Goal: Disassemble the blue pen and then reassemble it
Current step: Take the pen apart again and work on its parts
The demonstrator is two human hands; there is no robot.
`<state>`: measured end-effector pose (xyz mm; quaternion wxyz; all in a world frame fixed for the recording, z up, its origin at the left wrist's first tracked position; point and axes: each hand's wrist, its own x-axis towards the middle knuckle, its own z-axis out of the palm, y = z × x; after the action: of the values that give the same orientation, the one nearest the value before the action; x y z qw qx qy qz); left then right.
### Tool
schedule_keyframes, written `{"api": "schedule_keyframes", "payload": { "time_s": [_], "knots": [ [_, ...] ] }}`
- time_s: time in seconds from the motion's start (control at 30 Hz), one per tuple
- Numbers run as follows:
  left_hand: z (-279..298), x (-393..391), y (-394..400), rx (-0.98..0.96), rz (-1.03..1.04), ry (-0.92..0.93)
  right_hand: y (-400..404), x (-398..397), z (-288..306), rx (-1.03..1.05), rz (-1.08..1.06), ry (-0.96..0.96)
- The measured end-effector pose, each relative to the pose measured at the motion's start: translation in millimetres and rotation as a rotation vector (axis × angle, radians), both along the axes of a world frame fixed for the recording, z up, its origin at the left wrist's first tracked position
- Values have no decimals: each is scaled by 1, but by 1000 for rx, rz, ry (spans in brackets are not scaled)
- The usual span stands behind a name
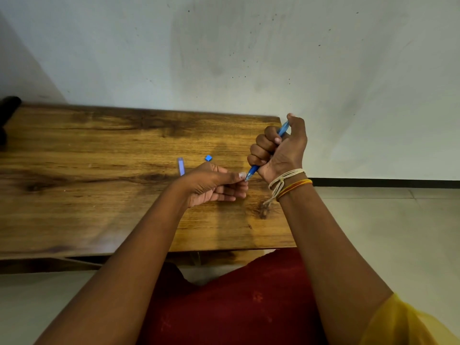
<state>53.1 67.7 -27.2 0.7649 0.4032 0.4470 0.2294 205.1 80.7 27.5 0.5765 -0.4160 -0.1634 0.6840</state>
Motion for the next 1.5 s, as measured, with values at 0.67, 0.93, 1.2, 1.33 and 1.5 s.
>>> {"api": "schedule_keyframes", "payload": {
  "time_s": [0.67, 0.93, 1.2, 1.33, 1.5],
  "knots": [
    [-1, 1, 1, -48, 49, -14, 0, 5, -6, 32, -2, 52],
    [0, -1, 1, -58, 36, -4, 2, 6, -4, 11, -36, 65],
    [-2, -3, 2, -56, 30, -7, 2, 5, -5, 0, -68, 97],
    [-2, -4, 2, -62, 37, -11, 2, 5, -5, 8, -69, 114],
    [-1, -3, 1, -65, 34, -8, 1, 4, -7, -2, -67, 124]
  ]
}}
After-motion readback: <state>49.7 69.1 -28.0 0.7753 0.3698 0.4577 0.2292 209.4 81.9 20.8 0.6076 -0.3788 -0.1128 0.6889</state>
